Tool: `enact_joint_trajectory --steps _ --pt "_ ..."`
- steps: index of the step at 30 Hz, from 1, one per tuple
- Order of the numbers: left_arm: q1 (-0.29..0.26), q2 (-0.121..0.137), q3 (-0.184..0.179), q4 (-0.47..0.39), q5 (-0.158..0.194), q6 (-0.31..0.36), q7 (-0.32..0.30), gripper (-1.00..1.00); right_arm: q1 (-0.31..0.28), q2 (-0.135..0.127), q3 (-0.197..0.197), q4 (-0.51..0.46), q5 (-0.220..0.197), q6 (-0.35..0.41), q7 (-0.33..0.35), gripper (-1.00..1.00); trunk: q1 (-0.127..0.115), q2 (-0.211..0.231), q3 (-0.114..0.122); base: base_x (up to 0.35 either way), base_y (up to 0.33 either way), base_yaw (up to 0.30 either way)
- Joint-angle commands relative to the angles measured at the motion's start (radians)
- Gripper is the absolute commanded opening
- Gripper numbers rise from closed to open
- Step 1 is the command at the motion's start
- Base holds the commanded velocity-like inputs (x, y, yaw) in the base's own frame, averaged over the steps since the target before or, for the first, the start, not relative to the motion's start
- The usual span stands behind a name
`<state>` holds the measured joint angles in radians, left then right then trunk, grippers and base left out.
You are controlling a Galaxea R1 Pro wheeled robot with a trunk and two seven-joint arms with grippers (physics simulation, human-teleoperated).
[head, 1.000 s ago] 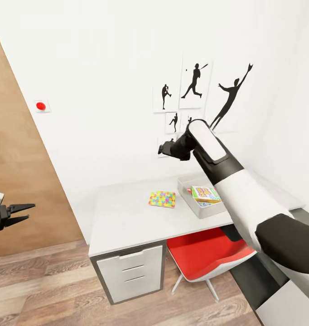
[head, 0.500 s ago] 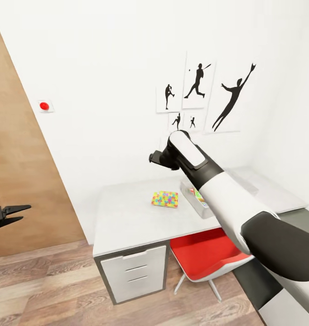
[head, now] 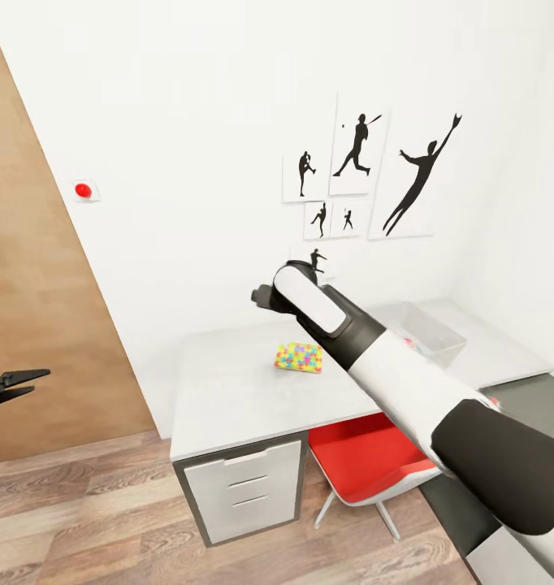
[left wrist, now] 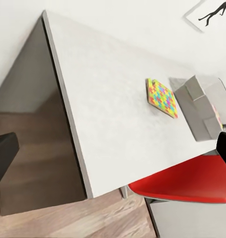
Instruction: Put all the toys in the child's room - the three board games (two on the bed and one on the table), the two jigsaw puzzles on the table, and the tennis ball on the table - inside the toy box on the table in the child's room.
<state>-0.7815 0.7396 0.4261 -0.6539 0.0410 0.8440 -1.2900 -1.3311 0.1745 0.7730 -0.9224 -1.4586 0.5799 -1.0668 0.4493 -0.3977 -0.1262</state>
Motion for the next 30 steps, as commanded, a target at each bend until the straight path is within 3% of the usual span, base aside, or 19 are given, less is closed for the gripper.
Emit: enact_joint_trajectory --steps 1,4,8,11,18,21,26,30 --pt "0.0 0.001 0.0 0.0 -0.002 0.009 -0.002 1.0 0.01 0.0 0.008 -0.033 -0.003 0.004 -0.007 1.0 0.001 -0.002 -0.002 0.0 0.0 0.0" --pt "0.002 0.005 0.002 0.0 -0.033 0.01 -0.003 1.0 0.037 0.0 0.018 -0.089 0.001 -0.002 -0.012 1.0 0.001 -0.002 -0.002 0.0 0.0 0.0" --pt "0.003 0.011 0.006 0.0 -0.11 0.019 -0.003 1.0 0.091 0.0 0.056 -0.18 0.012 -0.009 -0.016 1.0 0.001 -0.002 -0.002 0.0 0.0 0.0" --pt "0.003 0.04 0.01 0.0 -0.155 0.018 0.004 1.0 0.141 0.0 0.092 -0.25 0.033 -0.027 -0.02 1.0 0.001 -0.002 -0.002 0.0 0.0 0.0" --pt "0.003 0.122 0.012 0.0 -0.177 0.006 0.011 1.0 0.22 0.0 0.113 -0.357 0.1 -0.041 -0.022 1.0 0.001 -0.002 -0.002 0.0 0.0 0.0" --pt "0.003 0.133 0.012 0.0 -0.178 0.004 0.009 1.0 0.265 0.0 0.114 -0.378 0.144 -0.043 -0.022 1.0 0.001 -0.002 -0.002 0.0 0.0 0.0" --pt "0.003 0.14 0.012 0.0 -0.179 0.002 0.007 1.0 0.361 0.0 0.116 -0.453 0.266 -0.043 -0.023 1.0 0.001 -0.002 -0.002 0.0 0.004 0.0" --pt "0.003 0.142 0.012 0.0 -0.179 0.001 0.006 1.0 0.395 0.0 0.114 -0.519 0.321 -0.038 -0.024 1.0 0.001 -0.002 -0.002 0.052 0.133 0.0"
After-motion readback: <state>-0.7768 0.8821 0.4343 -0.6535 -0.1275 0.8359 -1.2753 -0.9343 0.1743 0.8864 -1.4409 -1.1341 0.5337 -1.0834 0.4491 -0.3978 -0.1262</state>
